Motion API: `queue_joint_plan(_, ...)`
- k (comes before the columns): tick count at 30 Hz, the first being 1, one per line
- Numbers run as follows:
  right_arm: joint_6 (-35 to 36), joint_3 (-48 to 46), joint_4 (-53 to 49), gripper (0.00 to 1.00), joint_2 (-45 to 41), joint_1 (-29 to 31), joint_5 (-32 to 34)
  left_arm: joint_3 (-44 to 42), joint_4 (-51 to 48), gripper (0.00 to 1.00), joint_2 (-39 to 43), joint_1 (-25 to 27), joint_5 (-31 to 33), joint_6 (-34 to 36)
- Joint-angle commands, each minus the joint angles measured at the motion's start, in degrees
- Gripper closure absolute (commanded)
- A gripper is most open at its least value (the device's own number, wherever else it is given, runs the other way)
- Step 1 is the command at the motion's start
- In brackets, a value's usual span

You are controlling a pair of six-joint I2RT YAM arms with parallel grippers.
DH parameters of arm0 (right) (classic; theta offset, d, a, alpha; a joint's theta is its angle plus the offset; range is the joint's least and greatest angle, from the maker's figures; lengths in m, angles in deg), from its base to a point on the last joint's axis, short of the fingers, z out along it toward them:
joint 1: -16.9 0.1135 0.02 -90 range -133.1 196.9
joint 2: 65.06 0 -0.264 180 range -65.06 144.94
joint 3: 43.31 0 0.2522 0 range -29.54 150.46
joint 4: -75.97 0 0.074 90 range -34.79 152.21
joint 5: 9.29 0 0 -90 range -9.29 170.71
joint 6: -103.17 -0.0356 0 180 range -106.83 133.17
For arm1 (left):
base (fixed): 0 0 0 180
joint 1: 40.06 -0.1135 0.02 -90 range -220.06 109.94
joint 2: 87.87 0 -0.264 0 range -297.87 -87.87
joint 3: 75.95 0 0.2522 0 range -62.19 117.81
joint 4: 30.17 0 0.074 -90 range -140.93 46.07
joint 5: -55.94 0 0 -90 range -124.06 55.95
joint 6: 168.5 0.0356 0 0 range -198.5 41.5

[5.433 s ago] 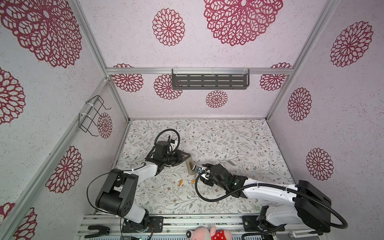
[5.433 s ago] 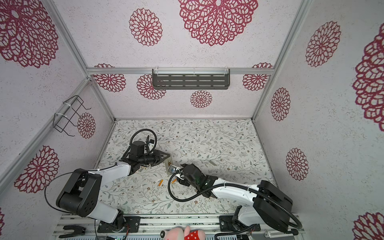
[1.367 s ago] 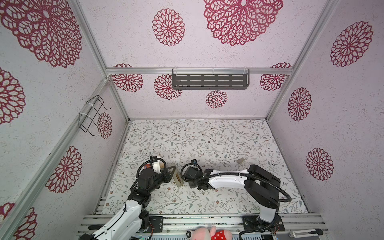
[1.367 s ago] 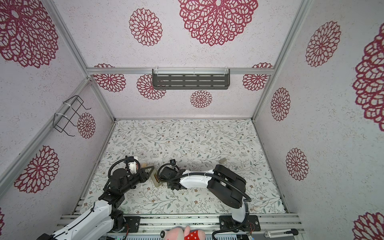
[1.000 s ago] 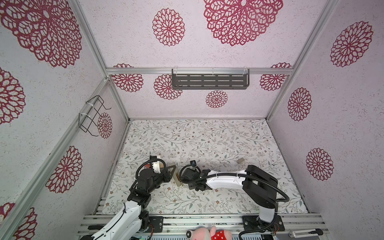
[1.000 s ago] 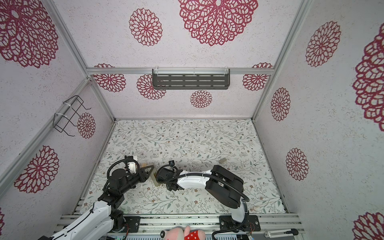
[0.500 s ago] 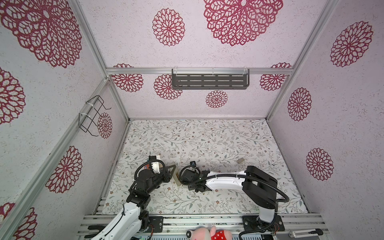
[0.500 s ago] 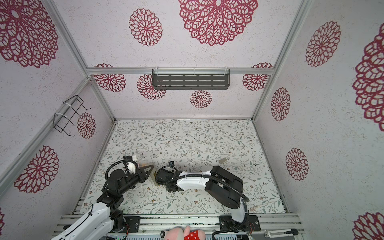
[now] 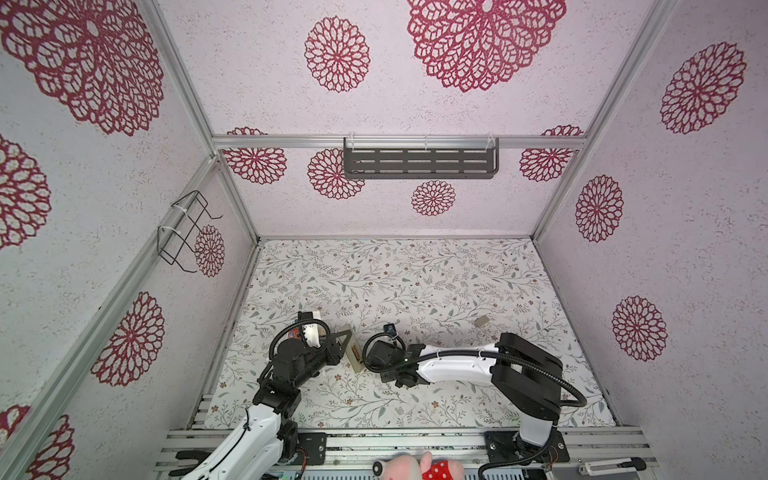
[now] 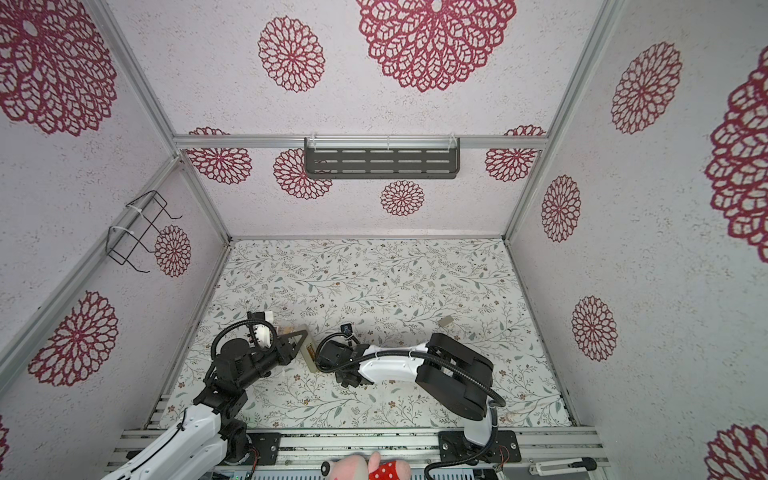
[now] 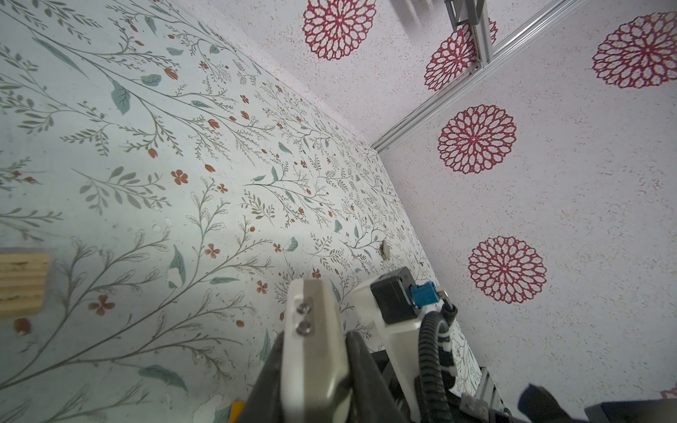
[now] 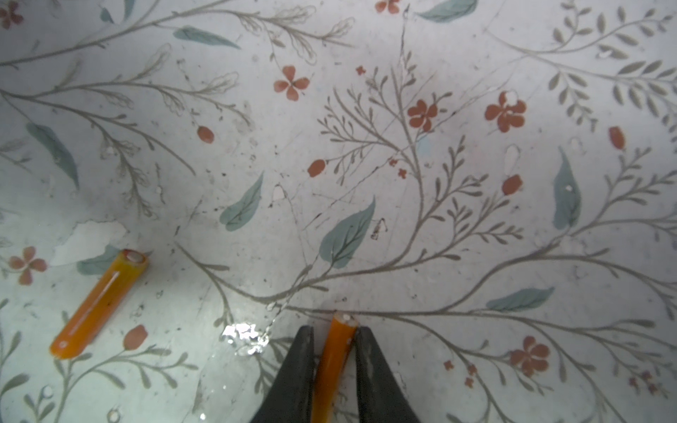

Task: Load the batteries into the remote control
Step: 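Lower the right gripper over an orange battery and close on it, then lift the orange battery with the right gripper toward the remote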

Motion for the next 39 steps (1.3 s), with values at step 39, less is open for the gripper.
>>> queue_joint_plan(39, 15.92, -3.87, -14.45, 0.74, -3.01, -4.45, -10.5, 0.45, -8.9, 1.0, 4.05, 12.08, 9.95, 2.36)
